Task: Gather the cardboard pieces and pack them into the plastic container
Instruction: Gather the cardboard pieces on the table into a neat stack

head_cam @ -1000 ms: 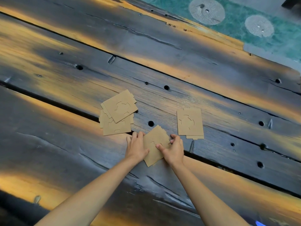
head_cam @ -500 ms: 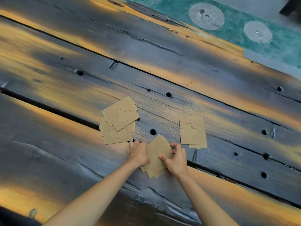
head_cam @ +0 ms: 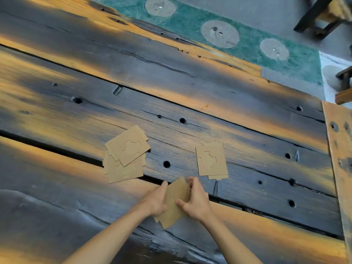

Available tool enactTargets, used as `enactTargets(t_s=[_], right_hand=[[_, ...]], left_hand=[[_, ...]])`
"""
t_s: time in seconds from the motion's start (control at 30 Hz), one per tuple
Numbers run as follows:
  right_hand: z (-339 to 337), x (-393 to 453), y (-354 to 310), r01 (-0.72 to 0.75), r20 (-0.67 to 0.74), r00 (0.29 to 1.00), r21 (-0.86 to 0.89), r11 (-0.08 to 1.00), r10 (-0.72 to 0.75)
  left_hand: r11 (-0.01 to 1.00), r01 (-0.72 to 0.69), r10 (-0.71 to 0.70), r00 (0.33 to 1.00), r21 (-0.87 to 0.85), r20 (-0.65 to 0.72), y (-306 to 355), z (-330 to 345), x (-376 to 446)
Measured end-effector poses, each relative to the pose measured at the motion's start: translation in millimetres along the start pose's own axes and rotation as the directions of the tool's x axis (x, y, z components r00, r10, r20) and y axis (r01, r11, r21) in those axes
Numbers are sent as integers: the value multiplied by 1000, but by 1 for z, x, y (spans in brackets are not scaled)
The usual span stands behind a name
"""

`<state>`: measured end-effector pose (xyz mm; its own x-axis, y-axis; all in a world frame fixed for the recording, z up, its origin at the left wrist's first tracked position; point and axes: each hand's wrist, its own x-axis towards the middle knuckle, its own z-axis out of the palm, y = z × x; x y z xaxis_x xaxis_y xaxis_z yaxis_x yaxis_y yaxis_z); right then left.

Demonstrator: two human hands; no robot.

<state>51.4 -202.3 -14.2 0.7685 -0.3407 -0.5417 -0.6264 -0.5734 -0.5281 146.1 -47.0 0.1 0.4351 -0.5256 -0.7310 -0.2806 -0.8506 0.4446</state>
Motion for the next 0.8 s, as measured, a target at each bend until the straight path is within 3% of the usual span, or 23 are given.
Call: enactTargets(t_s=[0.17,0.3,0.43,0.57,0.7,0.8], right_hand=[[-20,-9,8,161,167,970,89,983,-174],[-38,-9,12,76,177,978,175,982,-107],[-54,-8,19,-51,144,989,388,920,-6],[-70,-2,32,-153,38,983,700,697,178],[-79,8,39,-126,-49,955,828,546,294],[-81,16,44,-122,-49,908,919,375,415]], left_hand=[[970,-152,138,987,189,84,24,-10,5],[968,-198,180,976,157,121,34,-19,12],[961,-210,215,977,-182,7,39,-31,21],[840,-126,8,976,-528,-219,53,-46,34],[664,-4,-77,994,-748,-74,64,-46,48],[423,61,-84,996,-904,28,73,-33,57]])
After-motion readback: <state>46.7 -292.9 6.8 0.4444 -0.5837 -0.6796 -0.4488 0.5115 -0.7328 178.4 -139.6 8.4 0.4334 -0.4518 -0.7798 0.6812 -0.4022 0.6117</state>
